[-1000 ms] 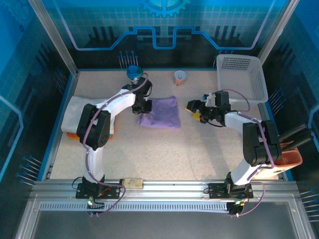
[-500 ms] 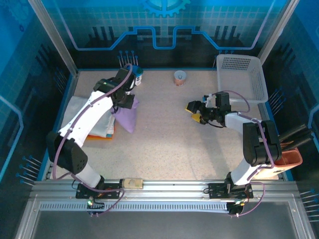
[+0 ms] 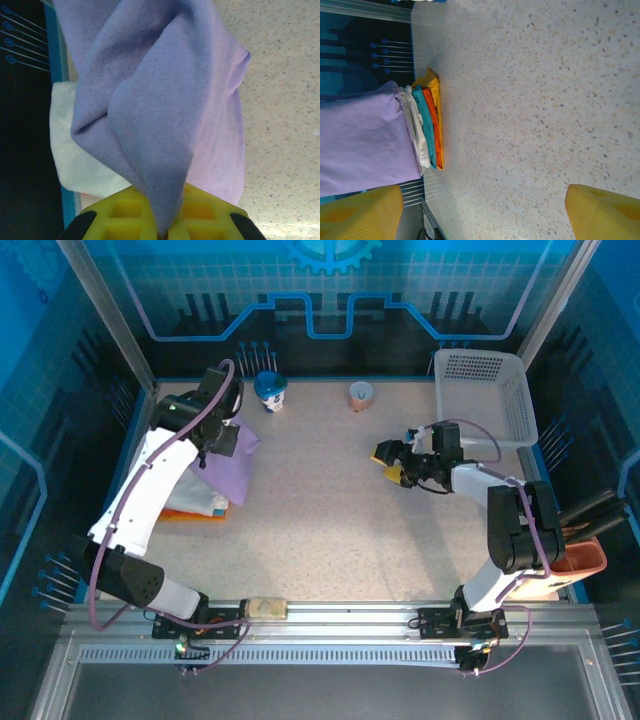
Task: Fold and stack the t-shirts
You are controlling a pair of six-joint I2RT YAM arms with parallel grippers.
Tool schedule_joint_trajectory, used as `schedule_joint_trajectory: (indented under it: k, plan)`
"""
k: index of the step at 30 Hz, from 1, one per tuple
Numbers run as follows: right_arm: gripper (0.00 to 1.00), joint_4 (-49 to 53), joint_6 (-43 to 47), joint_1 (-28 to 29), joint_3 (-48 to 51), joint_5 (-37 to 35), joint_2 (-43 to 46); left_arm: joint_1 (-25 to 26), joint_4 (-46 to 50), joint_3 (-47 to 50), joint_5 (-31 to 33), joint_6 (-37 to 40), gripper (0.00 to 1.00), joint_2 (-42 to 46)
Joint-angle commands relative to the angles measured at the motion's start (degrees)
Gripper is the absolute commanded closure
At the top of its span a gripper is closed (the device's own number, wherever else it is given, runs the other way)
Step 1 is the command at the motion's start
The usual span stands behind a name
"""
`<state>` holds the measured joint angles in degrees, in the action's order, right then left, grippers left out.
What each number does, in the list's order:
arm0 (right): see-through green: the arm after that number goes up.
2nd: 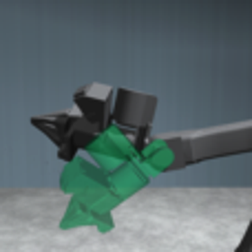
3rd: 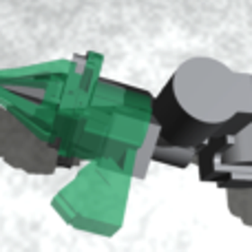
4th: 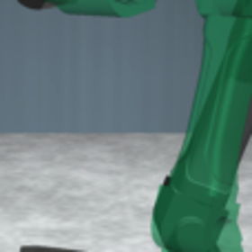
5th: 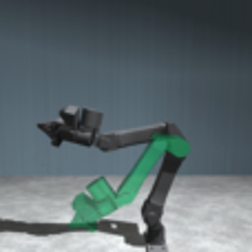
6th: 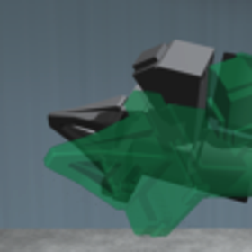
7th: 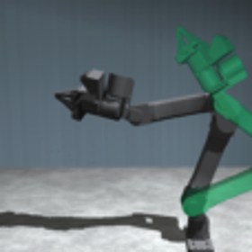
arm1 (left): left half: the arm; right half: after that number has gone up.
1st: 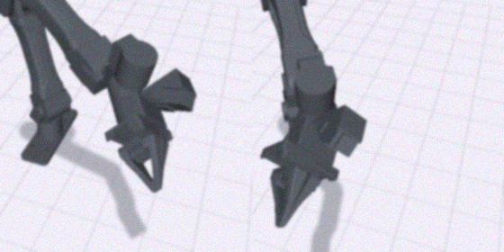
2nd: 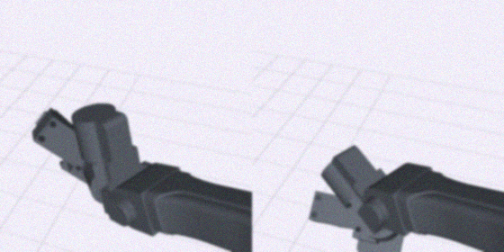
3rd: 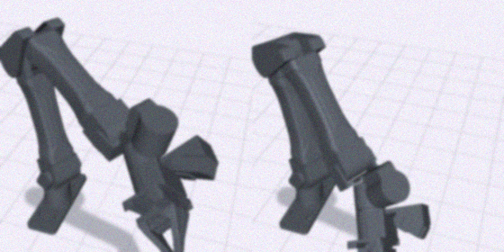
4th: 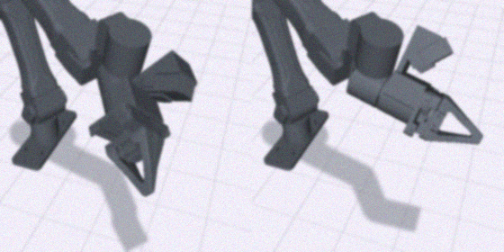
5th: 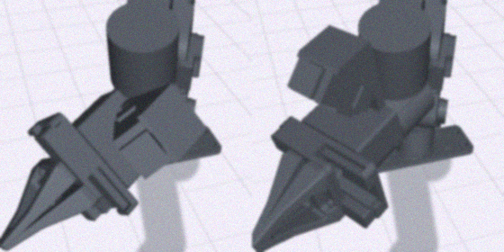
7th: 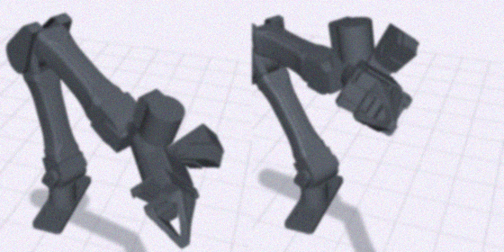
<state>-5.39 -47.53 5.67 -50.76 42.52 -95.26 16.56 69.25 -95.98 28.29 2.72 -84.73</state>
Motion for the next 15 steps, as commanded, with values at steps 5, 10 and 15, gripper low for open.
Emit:
schedule_joint_trajectory:
  k: [5, 10, 15]
  plan:
    - [0.15, 3.0, 1.1, 1.3, -3.0, 1.0, -1.4, -3.1, 1.0, -1.3, 3.0, 3.3, 1.0, 3.1]
    - [0.15, 3.0, 1.0, 2.4, -3.6, 0.7, -2.1, -5.8, -1.0, 1.5, 2.4, 5.1, 1.0, 3.5]
    - [0.15, 1.9, 0.3, 3.5, -3.8, 0.7, -3.1, -9.2, -4.8, 5.0, 1.1, 7.3, 1.0, 3.0]
